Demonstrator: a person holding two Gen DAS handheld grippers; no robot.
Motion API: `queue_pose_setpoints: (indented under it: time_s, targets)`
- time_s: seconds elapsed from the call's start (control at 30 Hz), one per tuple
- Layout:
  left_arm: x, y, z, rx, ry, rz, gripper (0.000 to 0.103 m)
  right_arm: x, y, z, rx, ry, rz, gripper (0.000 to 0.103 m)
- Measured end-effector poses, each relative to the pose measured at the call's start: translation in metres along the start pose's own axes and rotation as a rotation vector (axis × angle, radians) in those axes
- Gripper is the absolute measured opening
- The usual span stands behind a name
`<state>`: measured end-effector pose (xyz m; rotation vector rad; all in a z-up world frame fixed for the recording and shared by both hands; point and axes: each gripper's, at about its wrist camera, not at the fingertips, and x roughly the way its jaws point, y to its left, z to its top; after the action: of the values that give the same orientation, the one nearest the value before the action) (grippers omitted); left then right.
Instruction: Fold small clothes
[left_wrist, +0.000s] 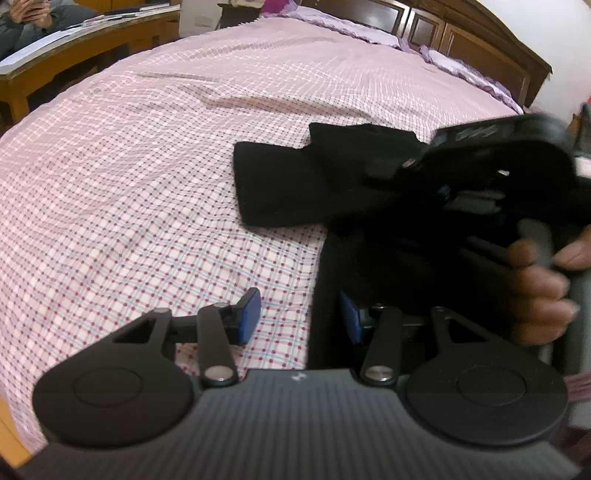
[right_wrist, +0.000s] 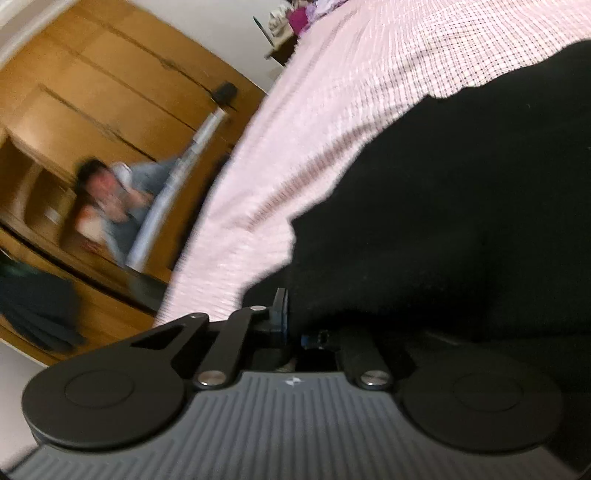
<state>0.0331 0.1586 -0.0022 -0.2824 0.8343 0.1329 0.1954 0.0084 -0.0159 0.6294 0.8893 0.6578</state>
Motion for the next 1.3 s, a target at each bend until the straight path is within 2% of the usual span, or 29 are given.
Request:
queue_pose_setpoints:
  time_s: [0.13, 0.3, 0.47, 0.57, 0.7, 0.8, 0.9, 0.97, 1.03, 1.13, 1.3]
  targets:
    - [0.003, -0.002, 0.004, 0.003, -0.001, 0.010, 0.049, -0.027, 0.009, 0.014, -0.034, -0.056, 0.039, 0.005]
    - [0.006, -0.003, 0.008, 0.006, -0.008, 0.019, 0.049, -0.072, 0.006, 0.029, -0.006, -0.148, 0.087, 0.005]
    - [0.012, -0.003, 0.008, 0.002, -0.021, 0.029, 0.049, -0.109, -0.016, 0.033, 0.048, -0.273, 0.049, 0.005]
    - [0.014, -0.005, 0.007, 0.007, -0.022, 0.037, 0.049, -0.118, -0.042, 0.029, 0.148, -0.298, 0.035, 0.007]
    - [0.016, -0.008, 0.005, 0.023, -0.028, 0.049, 0.049, -0.122, -0.082, 0.015, 0.290, -0.293, -0.043, 0.010]
    - [0.016, -0.010, 0.005, 0.031, -0.028, 0.056, 0.049, -0.124, -0.103, 0.005, 0.363, -0.269, -0.130, 0.019]
    - [0.017, -0.010, 0.004, 0.026, -0.026, 0.055, 0.049, -0.132, -0.109, -0.003, 0.352, -0.262, -0.169, 0.037]
    - [0.017, -0.010, 0.005, 0.024, -0.026, 0.055, 0.049, -0.138, -0.103, -0.004, 0.311, -0.251, -0.173, 0.071]
    - [0.017, -0.009, 0.005, 0.024, -0.026, 0.056, 0.049, -0.147, -0.093, -0.007, 0.268, -0.239, -0.179, 0.083]
    - [0.018, -0.009, 0.006, 0.027, -0.029, 0.056, 0.049, -0.155, -0.066, -0.007, 0.163, -0.201, -0.199, 0.084]
    - [0.017, -0.011, 0.003, 0.039, -0.037, 0.061, 0.049, -0.157, -0.032, -0.017, 0.059, -0.160, -0.092, 0.084]
